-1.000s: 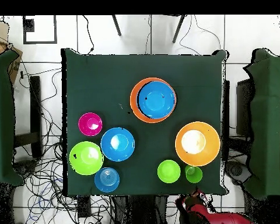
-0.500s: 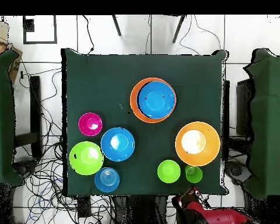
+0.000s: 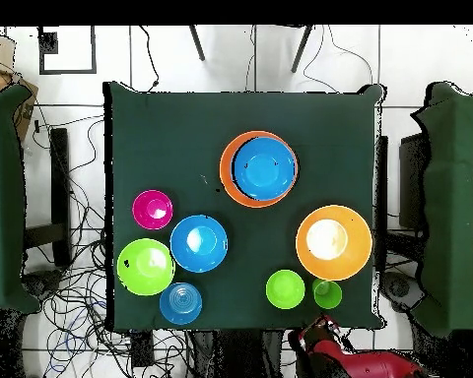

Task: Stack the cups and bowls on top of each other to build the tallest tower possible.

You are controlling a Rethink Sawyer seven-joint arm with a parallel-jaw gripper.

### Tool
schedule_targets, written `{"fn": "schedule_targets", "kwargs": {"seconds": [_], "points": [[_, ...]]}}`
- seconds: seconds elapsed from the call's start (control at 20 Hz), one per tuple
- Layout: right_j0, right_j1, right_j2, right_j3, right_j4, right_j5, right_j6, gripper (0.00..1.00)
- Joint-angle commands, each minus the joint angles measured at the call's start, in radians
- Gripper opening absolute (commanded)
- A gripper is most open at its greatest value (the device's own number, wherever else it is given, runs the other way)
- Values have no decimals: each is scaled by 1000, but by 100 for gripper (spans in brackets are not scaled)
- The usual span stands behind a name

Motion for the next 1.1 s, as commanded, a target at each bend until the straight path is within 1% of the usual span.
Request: {"fn": "schedule_targets", "kwargs": {"seconds": [0.05, 0.1, 0.35, 0.65, 1.1], "points": [[-27, -38, 167, -60, -40, 81, 93, 100], [-39, -54, 187, -48, -34, 105, 85, 100], [-69, -115, 238, -9, -9, 172, 51, 100], [-88, -146, 275, 13, 10, 214, 42, 100], [-73, -157, 251, 20, -8, 197, 68, 100]]}}
